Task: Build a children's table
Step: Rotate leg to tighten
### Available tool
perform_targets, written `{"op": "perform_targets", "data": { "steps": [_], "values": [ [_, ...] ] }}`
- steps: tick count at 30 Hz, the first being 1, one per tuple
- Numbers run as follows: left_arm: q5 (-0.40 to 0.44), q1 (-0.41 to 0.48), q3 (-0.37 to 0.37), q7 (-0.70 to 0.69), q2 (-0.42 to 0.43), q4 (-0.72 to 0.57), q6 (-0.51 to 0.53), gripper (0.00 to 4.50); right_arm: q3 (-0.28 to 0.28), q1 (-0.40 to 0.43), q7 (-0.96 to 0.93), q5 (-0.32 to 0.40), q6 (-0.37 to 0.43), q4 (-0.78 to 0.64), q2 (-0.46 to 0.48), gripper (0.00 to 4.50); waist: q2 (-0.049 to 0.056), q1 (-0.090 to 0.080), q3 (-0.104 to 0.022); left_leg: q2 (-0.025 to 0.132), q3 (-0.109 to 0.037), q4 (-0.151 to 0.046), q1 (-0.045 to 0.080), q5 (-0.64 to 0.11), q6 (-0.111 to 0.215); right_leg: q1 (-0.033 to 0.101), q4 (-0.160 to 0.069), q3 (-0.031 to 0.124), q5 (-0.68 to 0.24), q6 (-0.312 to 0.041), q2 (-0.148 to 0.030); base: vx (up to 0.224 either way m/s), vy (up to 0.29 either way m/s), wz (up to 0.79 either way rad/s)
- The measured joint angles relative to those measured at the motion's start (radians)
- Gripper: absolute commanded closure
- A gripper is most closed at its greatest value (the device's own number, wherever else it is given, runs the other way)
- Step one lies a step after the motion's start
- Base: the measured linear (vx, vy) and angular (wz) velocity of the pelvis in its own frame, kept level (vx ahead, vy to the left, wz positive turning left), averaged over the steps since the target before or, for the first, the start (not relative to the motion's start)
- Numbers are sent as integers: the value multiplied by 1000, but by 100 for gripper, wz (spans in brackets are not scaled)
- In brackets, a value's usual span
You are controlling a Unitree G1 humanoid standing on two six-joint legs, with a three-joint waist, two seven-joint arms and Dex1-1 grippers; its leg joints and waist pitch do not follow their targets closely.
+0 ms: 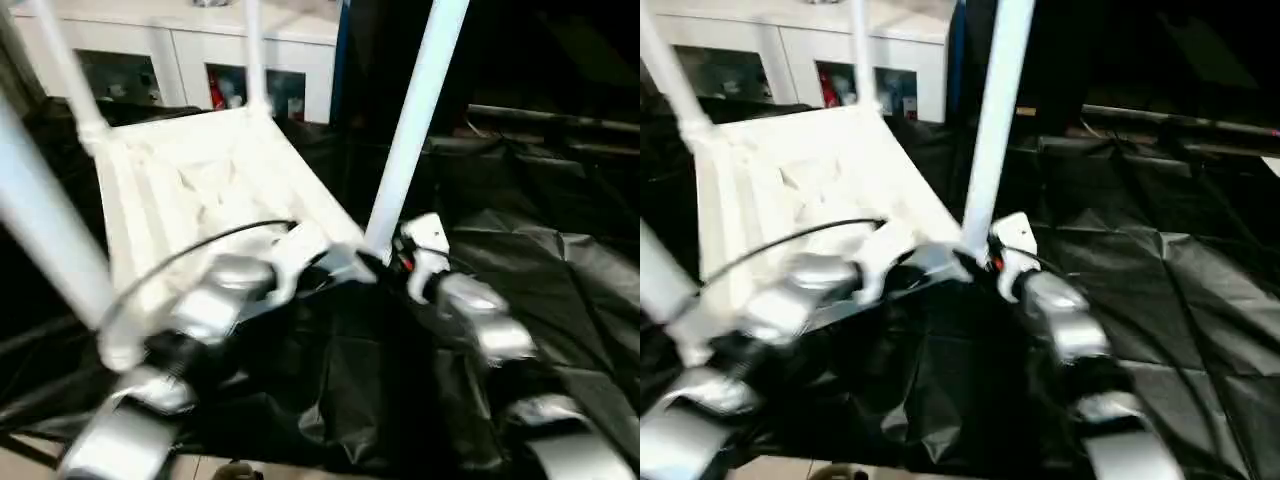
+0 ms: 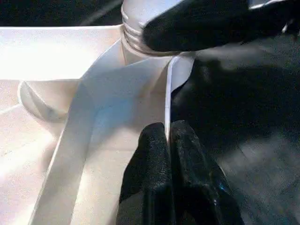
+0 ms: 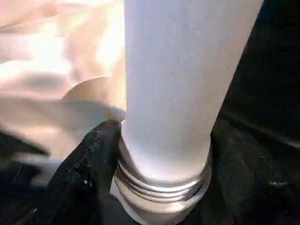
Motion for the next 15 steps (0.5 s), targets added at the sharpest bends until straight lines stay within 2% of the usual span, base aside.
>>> {"op": "perform_targets", "data": {
  "steps": [4,5,7,9,11,15],
  "values": [
    [34,-17,5,67,-47,32,5,450,-21,-31,-138,-15,-3,48,54,180,-10,-1,-5,0,0,-1,0,0,0,0,-1,0,-2,3,0,0,0,0],
    [40,-17,5,69,-50,32,4,450,-22,-32,-142,-15,-12,53,57,145,-12,0,-7,0,0,-1,0,0,0,0,-1,0,-2,3,0,0,0,0],
    [41,-17,5,66,-50,32,3,450,-22,-32,-136,-15,-21,56,56,110,-12,0,-7,0,0,-3,0,0,0,1,-4,0,-2,3,0,0,0,0],
    [41,-17,3,50,-44,30,-1,450,-22,-28,-96,-16,-36,53,49,108,-13,-1,-8,0,1,-5,0,0,0,1,-6,0,-2,3,0,0,0,0],
    [40,-9,1,19,-27,16,-10,450,-16,-19,-18,-16,-35,37,20,74,-13,0,-8,0,1,-6,-1,0,0,0,-7,-1,-1,4,0,0,0,0],
    [28,12,3,-52,21,-22,-29,450,21,8,148,-11,-27,-18,-50,74,-12,1,-7,0,1,-12,-2,0,0,-3,-7,-2,-1,4,0,0,0,0]
  ]
}}
